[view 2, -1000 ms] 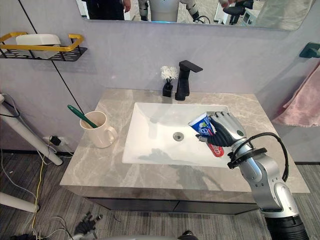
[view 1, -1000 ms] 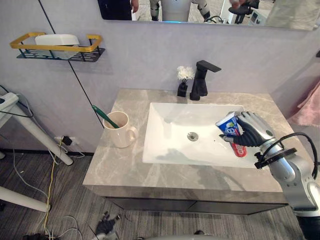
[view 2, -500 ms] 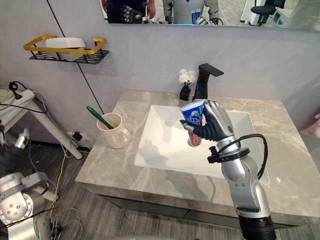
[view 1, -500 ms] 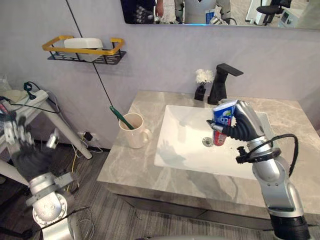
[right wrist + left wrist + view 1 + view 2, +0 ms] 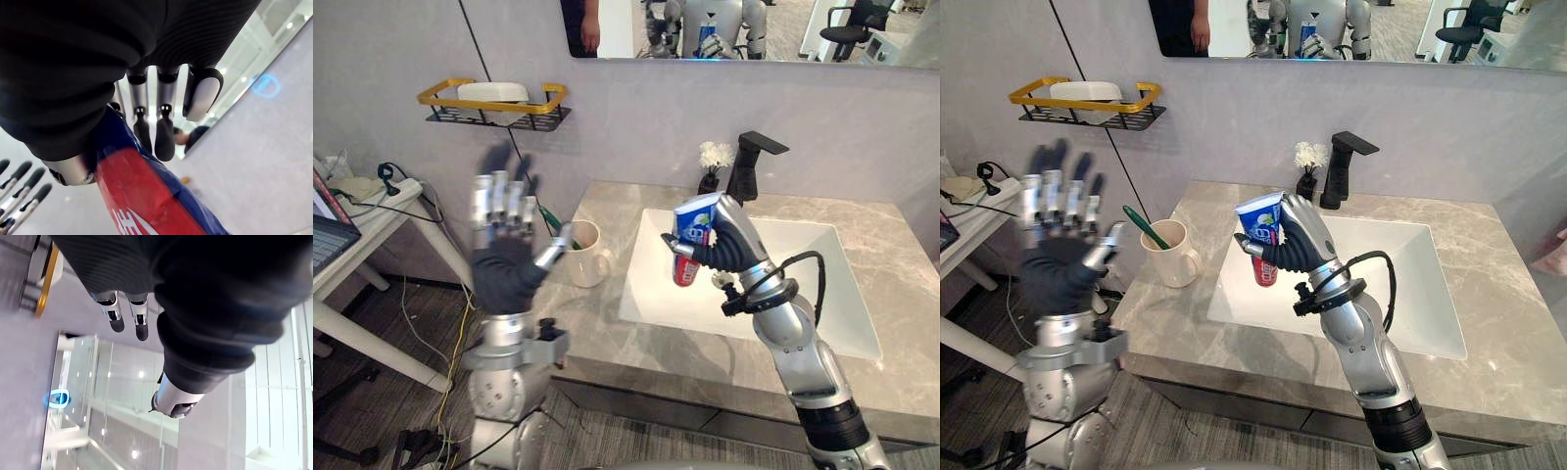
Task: Organize washtable
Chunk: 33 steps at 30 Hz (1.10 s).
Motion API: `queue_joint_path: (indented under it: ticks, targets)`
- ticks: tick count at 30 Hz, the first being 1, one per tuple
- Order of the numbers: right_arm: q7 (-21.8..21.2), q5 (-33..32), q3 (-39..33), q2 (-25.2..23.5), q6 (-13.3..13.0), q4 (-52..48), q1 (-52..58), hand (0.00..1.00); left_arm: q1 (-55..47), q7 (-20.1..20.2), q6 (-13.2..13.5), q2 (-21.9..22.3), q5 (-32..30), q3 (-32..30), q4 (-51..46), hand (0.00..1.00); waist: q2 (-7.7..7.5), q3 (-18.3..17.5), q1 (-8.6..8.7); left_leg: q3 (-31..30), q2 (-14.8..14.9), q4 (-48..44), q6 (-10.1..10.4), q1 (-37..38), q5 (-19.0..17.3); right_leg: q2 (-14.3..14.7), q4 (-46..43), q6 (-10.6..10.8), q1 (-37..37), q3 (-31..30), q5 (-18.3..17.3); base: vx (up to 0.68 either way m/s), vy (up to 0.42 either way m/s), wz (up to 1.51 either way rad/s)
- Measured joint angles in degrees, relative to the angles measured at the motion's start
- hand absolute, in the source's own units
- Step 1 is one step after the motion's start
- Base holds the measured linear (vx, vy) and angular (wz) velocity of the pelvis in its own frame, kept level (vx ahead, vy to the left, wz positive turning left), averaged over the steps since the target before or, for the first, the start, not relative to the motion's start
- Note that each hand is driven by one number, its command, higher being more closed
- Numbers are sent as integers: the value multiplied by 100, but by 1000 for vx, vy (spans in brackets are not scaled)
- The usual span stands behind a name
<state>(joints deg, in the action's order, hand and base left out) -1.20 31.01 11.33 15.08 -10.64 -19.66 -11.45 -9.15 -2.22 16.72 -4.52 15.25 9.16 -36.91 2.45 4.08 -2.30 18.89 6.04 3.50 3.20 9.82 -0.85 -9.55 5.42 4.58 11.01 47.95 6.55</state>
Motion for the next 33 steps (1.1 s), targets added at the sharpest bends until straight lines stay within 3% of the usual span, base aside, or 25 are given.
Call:
queue_joint_path:
  ticks: [9, 15, 20, 21, 33]
  targets:
    - [146, -1, 295, -14, 1, 185, -431, 100, 577, 218, -165, -223, 96, 985, 386, 0, -2, 0, -15, 1, -7, 14, 2, 16, 5, 7, 3, 1, 0, -6, 1, 21, 15, 0]
    - [152, -3, 475, -5, 0, 359, -525, 100, 925, 201, -182, -299, -666, 1458, 602, 0, -15, 8, -11, 18, -8, 35, 2, 66, 4, 16, 9, 1, 22, -36, 2, 21, 18, -2]
    - [152, -126, 504, 13, 0, 387, -551, 100, 1059, 78, -183, -399, -763, 1602, 634, 0, -99, 61, 0, 25, -7, 39, 4, 77, 5, 31, 14, 1, 21, -62, 2, 8, 10, -2]
    - [152, -145, 521, 14, 0, 437, -604, 100, 1080, 63, -182, -400, -775, 1611, 653, 100, -107, 66, 8, 26, -7, 40, 4, 78, 5, 30, 15, 0, 18, -68, 2, 0, 0, 0]
    - [126, -242, 742, 121, -21, 537, -730, 100, 1502, -180, -183, -389, -818, 1695, 841, 100, -119, 74, 14, 36, -10, 46, 4, 60, 6, 26, 16, 1, -11, -77, 4, 0, 0, 0]
